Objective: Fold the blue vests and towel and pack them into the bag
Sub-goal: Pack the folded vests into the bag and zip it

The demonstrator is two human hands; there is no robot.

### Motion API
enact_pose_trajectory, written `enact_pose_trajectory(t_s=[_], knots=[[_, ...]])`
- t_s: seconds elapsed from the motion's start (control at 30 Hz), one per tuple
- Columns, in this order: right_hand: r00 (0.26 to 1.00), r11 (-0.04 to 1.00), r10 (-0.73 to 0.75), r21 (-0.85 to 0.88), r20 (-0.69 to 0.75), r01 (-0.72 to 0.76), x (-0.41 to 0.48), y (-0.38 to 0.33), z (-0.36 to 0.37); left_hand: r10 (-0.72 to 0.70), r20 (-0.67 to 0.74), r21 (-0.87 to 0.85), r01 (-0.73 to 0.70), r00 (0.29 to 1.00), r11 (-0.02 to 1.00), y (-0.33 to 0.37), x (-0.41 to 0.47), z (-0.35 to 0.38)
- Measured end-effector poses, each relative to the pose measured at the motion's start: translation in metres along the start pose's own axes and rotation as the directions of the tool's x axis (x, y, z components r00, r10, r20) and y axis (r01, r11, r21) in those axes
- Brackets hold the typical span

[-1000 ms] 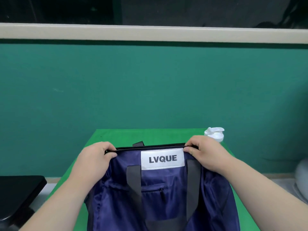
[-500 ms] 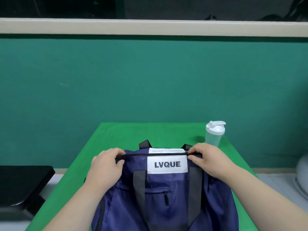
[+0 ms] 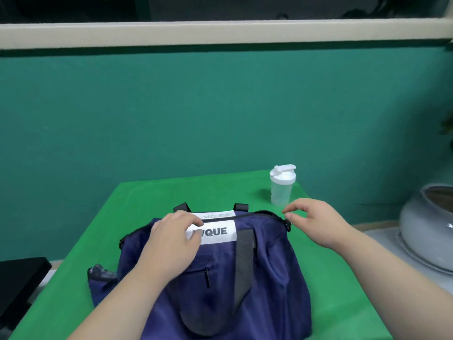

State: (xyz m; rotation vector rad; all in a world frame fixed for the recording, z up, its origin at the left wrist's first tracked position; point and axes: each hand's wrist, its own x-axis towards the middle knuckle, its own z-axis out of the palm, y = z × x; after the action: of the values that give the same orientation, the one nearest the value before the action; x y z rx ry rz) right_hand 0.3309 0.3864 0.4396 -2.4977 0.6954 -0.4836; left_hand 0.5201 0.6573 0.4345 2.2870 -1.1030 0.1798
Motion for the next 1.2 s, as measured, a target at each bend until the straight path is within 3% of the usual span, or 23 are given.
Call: enact_pose_trajectory(t_s=[0.47,0.77,1.07,1.2], knots=[[0.999,0.998,0.033,-0.050,0.003,-0.033,0.047,0.076,-0.007,0.254,0.165,0.017,-0.260,0.953,0.965,0.080,0.079,0.075],[0.993,0.987,0.102,-0.117,-0.067,-0.109,0.158,0.109,0.005,0.237,0.212,0.071,-0.257,0.948,0.964,0.083,0.171,0.111],[0.983,0.925,0.158,-0.361,0.090,-0.115,0.246,0.125,0.038,0.204,0.221,0.098,-0.229,0.954,0.968,0.054,0.214,0.136],[0.994,0.864,0.109,-0.496,0.023,-0.084,0.249,0.121,0.057,0.198,0.213,0.103,-0.223,0.957,0.969,0.044,0.213,0.131]])
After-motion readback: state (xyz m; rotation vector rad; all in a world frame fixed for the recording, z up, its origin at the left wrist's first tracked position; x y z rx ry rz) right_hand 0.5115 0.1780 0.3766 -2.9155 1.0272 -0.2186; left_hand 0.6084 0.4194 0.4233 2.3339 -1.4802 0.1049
